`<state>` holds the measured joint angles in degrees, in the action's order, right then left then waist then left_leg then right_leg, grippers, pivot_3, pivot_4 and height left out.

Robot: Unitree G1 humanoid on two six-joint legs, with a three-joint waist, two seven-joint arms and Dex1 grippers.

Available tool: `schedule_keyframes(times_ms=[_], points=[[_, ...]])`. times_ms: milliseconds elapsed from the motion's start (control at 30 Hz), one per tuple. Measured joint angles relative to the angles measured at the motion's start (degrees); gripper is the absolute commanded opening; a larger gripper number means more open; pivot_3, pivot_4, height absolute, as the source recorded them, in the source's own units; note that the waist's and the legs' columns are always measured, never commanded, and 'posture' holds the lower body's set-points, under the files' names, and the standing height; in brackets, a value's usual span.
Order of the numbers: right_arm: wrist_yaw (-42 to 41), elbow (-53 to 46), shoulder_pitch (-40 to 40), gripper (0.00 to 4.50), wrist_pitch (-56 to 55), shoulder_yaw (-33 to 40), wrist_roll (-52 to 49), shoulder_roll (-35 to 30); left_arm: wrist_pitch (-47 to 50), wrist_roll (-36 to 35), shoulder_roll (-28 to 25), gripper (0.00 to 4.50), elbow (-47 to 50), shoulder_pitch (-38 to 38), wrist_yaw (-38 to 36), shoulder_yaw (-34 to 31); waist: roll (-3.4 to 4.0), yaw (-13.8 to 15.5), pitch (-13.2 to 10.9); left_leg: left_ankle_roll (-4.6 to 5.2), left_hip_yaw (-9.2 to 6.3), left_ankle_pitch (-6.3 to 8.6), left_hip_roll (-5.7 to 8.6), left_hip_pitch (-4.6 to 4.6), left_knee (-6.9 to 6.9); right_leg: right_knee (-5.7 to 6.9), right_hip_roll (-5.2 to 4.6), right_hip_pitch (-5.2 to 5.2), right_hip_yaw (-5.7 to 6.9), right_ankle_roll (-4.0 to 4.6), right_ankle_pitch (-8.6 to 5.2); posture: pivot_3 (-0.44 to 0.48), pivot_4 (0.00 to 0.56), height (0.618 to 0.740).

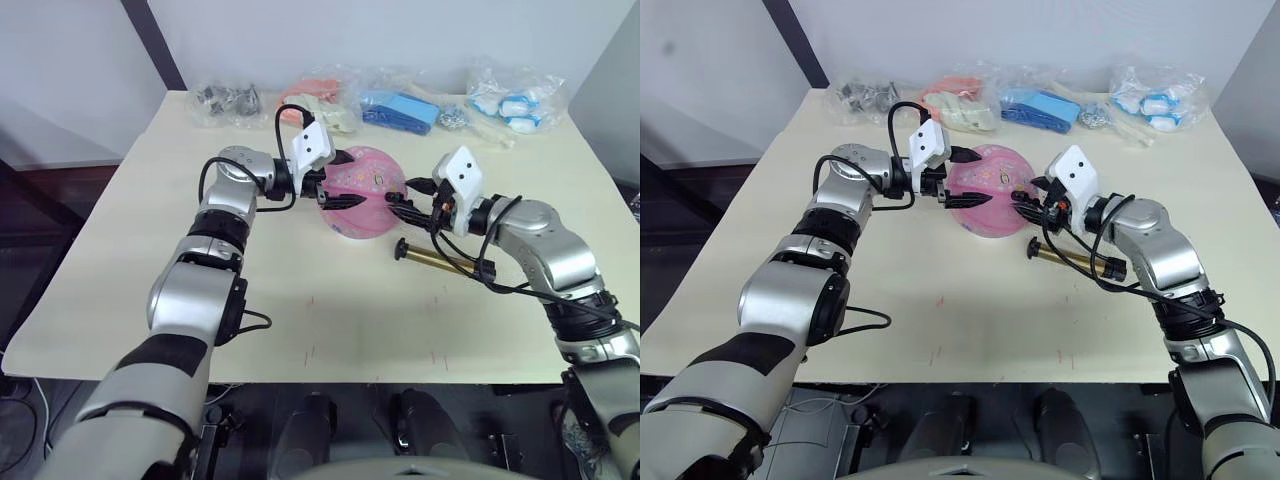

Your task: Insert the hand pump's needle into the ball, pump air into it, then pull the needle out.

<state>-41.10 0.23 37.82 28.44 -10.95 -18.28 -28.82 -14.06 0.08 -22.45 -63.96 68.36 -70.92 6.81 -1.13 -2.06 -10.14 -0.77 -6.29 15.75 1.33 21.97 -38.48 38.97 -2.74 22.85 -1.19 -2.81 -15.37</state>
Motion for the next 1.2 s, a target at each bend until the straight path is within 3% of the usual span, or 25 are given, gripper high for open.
schedule_keyframes(times_ms=[133, 167, 233, 333, 1200], points=[[-1.0, 1.0, 0.5, 3.04, -0.7, 0.0, 1.5, 1.0, 0.0, 0.2, 0.0, 4.5, 0.0, 0.0, 0.0, 0.0, 0.0, 0.0, 0.0, 0.0, -0.02, 0.0, 0.0, 0.0, 0.0, 0.01, 0.0, 0.0, 0.01, 0.0, 0.0, 0.0, 0.15, 0.74], [-1.1, 1.0, 0.6, 2.63, -1.0, 0.0, 1.7, 1.4, 0.0, 0.2, 0.0, 4.5, 0.0, 0.0, 0.0, 0.0, 0.0, 0.0, 0.0, 0.0, -0.02, 0.0, 0.0, 0.0, 0.0, 0.01, 0.0, 0.0, 0.01, 0.0, 0.0, 0.0, 0.15, 0.74], [-1.1, 1.4, 1.2, 2.24, -1.3, 0.0, 2.1, 2.1, 0.0, 0.2, 0.0, 4.5, 0.0, 0.0, 0.0, 0.0, 0.0, -0.1, 0.0, -0.01, -0.02, 0.0, 0.01, 0.0, 0.0, 0.01, 0.0, 0.0, 0.01, 0.0, 0.0, 0.0, 0.15, 0.74], [-1.2, 2.4, 1.4, 1.03, -2.0, 0.0, 2.8, 2.6, 0.1, 0.3, 0.0, 4.5, 0.0, 0.0, 0.0, -0.1, 0.0, 0.0, 0.0, -0.05, -0.04, -0.03, 0.02, 0.0, 0.0, 0.0, -0.01, 0.0, 0.02, 0.0, 0.0, 0.0, 0.15, 0.74], [-5.2, 4.8, 3.2, 1.03, -7.4, -1.9, 12.7, 2.5, 0.8, 0.5, -0.2, 4.5, 0.5, -0.2, 0.1, -0.5, 0.01, -0.3, 0.0, -0.05, -0.05, -0.03, 0.03, -0.02, 0.0, 0.06, -0.01, 0.01, 0.02, 0.0, 0.0, 0.0, 0.15, 0.74]])
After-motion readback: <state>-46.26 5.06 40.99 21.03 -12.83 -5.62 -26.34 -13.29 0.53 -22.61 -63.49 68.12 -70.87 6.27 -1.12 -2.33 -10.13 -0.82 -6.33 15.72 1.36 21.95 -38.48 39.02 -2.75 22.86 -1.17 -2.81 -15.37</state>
